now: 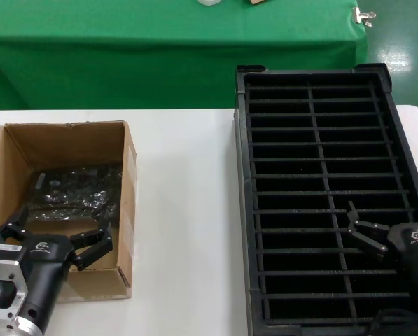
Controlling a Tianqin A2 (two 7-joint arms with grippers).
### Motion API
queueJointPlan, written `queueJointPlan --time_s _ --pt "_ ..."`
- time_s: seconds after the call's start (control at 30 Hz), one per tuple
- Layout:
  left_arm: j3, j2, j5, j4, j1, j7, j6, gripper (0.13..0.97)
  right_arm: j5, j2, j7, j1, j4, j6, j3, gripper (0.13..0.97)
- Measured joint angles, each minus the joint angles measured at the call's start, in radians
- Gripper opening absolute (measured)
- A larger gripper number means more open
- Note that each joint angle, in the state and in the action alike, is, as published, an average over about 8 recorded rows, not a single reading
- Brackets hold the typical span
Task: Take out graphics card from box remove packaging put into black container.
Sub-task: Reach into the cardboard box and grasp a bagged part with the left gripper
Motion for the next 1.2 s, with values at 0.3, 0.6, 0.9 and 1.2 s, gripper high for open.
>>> queueJointPlan --time_s 0.3,0.6,0.9,1.2 --pt "0.0 0.0 0.0 0.0 0.0 0.0 0.0 0.966 0.0 0.0 0.0 0.0 0.0 0.0 0.0 0.966" --pt "-0.001 -0.05 0.013 0.003 -0.037 0.006 0.012 0.966 0.0 0.0 0.0 0.0 0.0 0.0 0.0 0.966" --pt "0.092 -0.281 0.142 0.067 -0.162 -0.111 0.12 0.966 0.0 0.0 0.0 0.0 0.0 0.0 0.0 0.966" --pt "0.179 -0.457 0.368 0.13 -0.306 -0.159 0.368 0.966 0.0 0.0 0.0 0.0 0.0 0.0 0.0 0.966"
